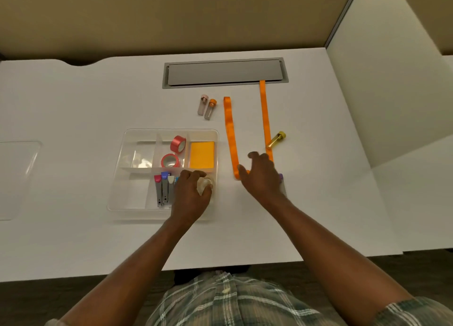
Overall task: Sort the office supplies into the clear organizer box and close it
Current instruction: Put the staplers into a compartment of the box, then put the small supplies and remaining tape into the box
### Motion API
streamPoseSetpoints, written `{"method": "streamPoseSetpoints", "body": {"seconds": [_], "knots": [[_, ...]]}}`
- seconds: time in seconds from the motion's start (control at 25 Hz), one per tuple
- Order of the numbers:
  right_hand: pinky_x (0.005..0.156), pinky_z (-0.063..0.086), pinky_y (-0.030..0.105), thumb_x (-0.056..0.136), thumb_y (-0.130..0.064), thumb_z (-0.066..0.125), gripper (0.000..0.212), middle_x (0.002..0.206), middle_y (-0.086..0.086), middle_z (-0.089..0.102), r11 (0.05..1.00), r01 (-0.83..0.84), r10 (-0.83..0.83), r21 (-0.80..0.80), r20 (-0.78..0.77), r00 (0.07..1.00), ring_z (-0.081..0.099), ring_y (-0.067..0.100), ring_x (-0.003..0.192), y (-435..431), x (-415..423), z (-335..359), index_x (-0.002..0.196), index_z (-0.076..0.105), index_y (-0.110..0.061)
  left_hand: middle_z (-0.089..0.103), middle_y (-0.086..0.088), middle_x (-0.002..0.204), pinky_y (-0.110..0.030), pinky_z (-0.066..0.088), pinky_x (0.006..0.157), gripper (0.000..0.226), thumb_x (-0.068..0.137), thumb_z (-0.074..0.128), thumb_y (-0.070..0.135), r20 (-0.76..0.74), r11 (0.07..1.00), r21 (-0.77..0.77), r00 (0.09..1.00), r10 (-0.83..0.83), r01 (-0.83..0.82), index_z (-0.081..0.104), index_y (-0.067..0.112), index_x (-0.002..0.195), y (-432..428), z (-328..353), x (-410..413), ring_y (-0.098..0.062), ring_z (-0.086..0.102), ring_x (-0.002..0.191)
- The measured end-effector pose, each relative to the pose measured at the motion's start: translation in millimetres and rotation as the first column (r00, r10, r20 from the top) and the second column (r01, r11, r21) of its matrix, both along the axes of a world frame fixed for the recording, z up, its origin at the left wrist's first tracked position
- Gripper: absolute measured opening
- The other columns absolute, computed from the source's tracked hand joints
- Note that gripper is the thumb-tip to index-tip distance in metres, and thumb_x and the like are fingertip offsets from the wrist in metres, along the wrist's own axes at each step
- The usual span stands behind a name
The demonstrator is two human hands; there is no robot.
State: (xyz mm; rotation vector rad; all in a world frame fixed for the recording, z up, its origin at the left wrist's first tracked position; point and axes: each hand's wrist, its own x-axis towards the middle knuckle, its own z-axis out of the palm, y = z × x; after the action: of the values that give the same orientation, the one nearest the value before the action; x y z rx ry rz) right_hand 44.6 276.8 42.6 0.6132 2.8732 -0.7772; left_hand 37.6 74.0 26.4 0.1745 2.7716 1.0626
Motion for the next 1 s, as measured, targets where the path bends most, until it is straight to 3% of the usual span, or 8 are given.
{"method": "streamPoseSetpoints", "body": {"seconds": [0.16, 0.28, 0.44, 0.52, 0.68, 0.8, 0.88, 1.0], "knots": [[0.088, 0.047, 0.044, 0.09, -0.041, 0.063, 0.054, 0.125, 0.015, 0.049, 0.987, 0.093, -0.105, 0.13, 0.092, 0.99, 0.051, 0.034, 0.115, 59.2, 25.6, -10.5, 0.134, 0.047, -0.014, 0.057, -0.011, 0.122, -0.029, 0.041, 0.089, 0.038, 0.085, 0.073, 0.026, -0.058, 0.999, -0.029, 0.998, 0.016, -0.018, 0.063, 0.012, 0.119, 25.5, 6.0, 5.8, -0.026, 0.054, 0.11], [0.084, 0.048, 0.041, 0.092, -0.031, 0.061, 0.048, 0.123, 0.015, 0.05, 0.989, 0.145, -0.141, -0.002, 0.221, 0.965, 0.056, 0.035, 0.11, 75.8, 44.5, -28.8, 0.135, 0.045, -0.015, 0.058, -0.009, 0.123, -0.033, 0.046, 0.091, 0.038, 0.085, 0.074, 0.028, -0.075, 1.0, -0.029, 0.997, 0.002, -0.004, 0.063, 0.015, 0.119, 40.9, 9.4, 8.2, -0.025, 0.055, 0.111], [0.074, 0.045, 0.031, 0.094, -0.024, 0.058, 0.031, 0.109, 0.014, 0.064, 0.966, 0.223, -0.202, -0.132, 0.15, 0.968, 0.063, 0.03, 0.096, 78.0, 47.6, -37.6, 0.123, 0.054, -0.013, 0.057, -0.004, 0.12, -0.029, 0.049, 0.083, 0.036, 0.086, 0.073, 0.03, -0.044, 0.998, 0.007, 0.997, -0.07, 0.07, 0.063, 0.019, 0.119, 50.1, 9.8, 10.9, -0.02, 0.057, 0.104], [0.076, 0.054, 0.035, 0.094, -0.027, 0.059, 0.028, 0.1, 0.01, 0.07, 0.899, 0.279, -0.256, -0.336, 0.112, 0.96, 0.068, 0.027, 0.09, 73.6, 43.9, -27.0, 0.12, 0.058, -0.017, 0.057, -0.001, 0.115, -0.022, 0.046, 0.075, 0.036, 0.087, 0.071, 0.032, -0.011, 0.995, 0.037, 0.996, -0.094, 0.094, 0.062, 0.02, 0.12, 55.2, 15.2, 14.6, -0.015, 0.058, 0.096], [0.075, 0.062, 0.035, 0.093, -0.022, 0.064, 0.029, 0.1, 0.011, 0.07, 0.575, 0.252, -0.212, -0.778, 0.155, 0.965, 0.072, 0.022, 0.085, 46.2, 37.7, 12.2, 0.122, 0.059, -0.023, 0.064, 0.002, 0.109, -0.027, 0.055, 0.074, 0.043, 0.093, 0.058, 0.048, 0.335, 0.963, 0.256, 0.942, -0.009, -0.082, 0.054, 0.022, 0.127, 69.2, 32.9, 16.8, -0.015, 0.065, 0.092], [0.077, 0.062, 0.033, 0.093, -0.027, 0.065, 0.033, 0.099, 0.006, 0.073, 0.608, 0.044, 0.003, -0.792, 0.057, 0.998, 0.074, 0.017, 0.083, 21.9, 30.9, 27.5, 0.125, 0.061, -0.023, 0.07, -0.009, 0.108, -0.039, 0.06, 0.076, 0.041, 0.097, 0.048, 0.052, 0.69, 0.766, 0.454, 0.723, 0.022, -0.456, 0.057, 0.019, 0.121, 77.4, 43.6, 13.3, -0.025, 0.072, 0.092], [0.078, 0.062, 0.03, 0.094, -0.032, 0.063, 0.032, 0.097, -0.001, 0.074, 0.668, -0.072, 0.12, -0.741, 0.011, 0.993, 0.074, 0.013, 0.084, 10.4, 25.9, 31.7, 0.124, 0.063, -0.025, 0.072, -0.012, 0.103, -0.039, 0.058, 0.07, 0.037, 0.099, 0.048, 0.046, 0.772, 0.631, 0.491, 0.636, 0.005, -0.601, 0.061, 0.016, 0.116, 75.3, 45.6, 10.6, -0.029, 0.073, 0.089], [0.071, 0.062, 0.03, 0.094, -0.029, 0.062, 0.024, 0.094, -0.002, 0.074, 0.734, -0.103, 0.106, -0.671, -0.036, 0.994, 0.073, 0.014, 0.08, 8.0, 15.1, 34.2, 0.115, 0.068, -0.02, 0.069, -0.013, 0.092, -0.033, 0.053, 0.061, 0.037, 0.099, 0.051, 0.037, 0.757, 0.663, 0.467, 0.652, 0.042, -0.585, 0.061, 0.007, 0.119, 64.3, 41.7, 9.1, -0.026, 0.067, 0.077]]}}
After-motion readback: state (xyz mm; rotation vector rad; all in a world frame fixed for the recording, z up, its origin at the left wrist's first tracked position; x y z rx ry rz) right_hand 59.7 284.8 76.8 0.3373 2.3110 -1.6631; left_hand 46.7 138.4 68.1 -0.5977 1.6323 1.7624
